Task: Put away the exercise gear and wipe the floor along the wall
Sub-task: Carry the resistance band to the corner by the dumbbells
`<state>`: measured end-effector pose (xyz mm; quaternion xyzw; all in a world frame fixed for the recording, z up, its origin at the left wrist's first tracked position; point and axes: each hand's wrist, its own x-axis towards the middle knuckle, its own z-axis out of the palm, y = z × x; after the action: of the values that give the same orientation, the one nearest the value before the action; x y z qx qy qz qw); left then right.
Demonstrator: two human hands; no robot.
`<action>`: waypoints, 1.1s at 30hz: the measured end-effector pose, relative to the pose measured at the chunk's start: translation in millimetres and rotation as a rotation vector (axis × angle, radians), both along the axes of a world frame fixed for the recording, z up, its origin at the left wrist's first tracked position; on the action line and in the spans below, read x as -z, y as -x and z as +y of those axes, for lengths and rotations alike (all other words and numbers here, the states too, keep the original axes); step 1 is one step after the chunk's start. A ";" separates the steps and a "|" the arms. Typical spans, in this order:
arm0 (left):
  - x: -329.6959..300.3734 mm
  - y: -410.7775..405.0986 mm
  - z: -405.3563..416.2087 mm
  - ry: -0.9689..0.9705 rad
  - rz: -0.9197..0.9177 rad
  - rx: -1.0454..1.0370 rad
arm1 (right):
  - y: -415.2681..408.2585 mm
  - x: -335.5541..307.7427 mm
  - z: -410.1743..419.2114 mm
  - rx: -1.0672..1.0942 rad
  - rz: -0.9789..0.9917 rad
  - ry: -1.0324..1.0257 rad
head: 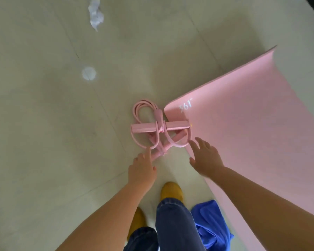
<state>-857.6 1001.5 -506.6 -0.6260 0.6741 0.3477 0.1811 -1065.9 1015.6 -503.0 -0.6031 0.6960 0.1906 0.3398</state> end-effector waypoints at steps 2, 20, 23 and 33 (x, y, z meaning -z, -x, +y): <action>39.5 5.4 -5.4 0.044 -0.042 -0.016 | 5.6 36.3 -19.6 0.047 -0.025 0.100; 179.4 -22.1 2.5 0.154 0.054 0.003 | 1.8 157.0 -80.1 -0.126 0.090 0.226; 128.0 -40.3 6.2 0.154 0.046 0.040 | -15.9 122.7 -51.1 0.038 0.002 0.250; -111.6 -93.1 -9.1 0.280 0.022 0.231 | -54.0 -96.1 -2.7 0.255 -0.116 0.318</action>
<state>-764.5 992.4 -395.0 -0.5595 0.7854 0.2340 0.1237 -1011.9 1012.9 -407.0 -0.5662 0.7672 -0.0011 0.3014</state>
